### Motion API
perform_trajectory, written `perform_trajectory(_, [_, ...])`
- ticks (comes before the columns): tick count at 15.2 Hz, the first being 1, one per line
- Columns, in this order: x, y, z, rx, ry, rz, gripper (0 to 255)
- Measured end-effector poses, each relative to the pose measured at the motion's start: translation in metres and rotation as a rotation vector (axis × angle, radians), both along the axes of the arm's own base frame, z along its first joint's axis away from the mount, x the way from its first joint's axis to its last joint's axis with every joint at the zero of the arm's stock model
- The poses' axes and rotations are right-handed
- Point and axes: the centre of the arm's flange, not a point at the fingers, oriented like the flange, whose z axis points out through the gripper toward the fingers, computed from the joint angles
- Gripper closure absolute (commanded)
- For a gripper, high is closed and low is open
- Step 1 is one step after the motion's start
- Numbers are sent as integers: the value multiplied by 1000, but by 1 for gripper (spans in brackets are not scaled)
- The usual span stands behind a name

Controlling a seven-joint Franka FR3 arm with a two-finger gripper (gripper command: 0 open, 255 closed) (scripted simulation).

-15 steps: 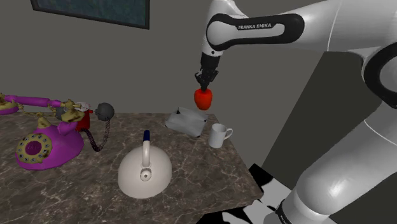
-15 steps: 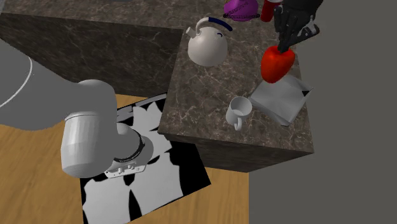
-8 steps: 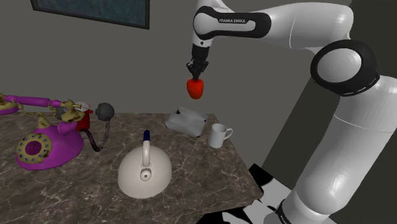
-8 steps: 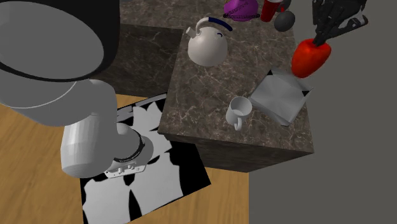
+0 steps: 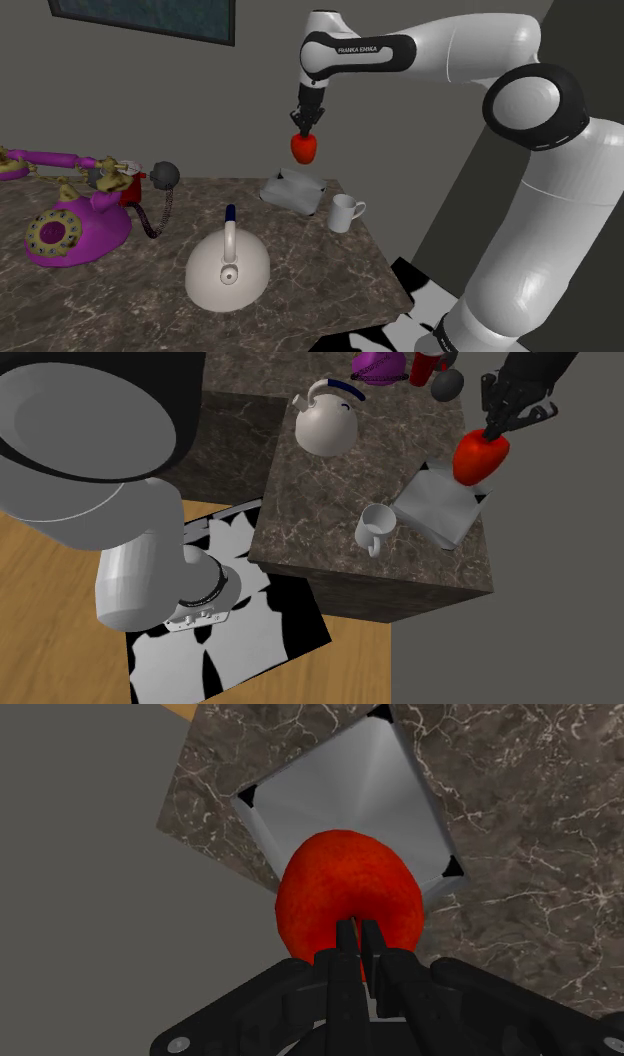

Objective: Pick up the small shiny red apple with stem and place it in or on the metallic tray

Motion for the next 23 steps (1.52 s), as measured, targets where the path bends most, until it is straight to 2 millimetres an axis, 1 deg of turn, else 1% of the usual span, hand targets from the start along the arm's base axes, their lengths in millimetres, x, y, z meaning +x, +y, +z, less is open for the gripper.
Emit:
perform_trajectory(17, [0,0,-88,0,0,0,255])
perform_trajectory(19, [0,0,-93,0,0,0,255])
perform_trajectory(23, [0,0,-94,0,-1,0,255])
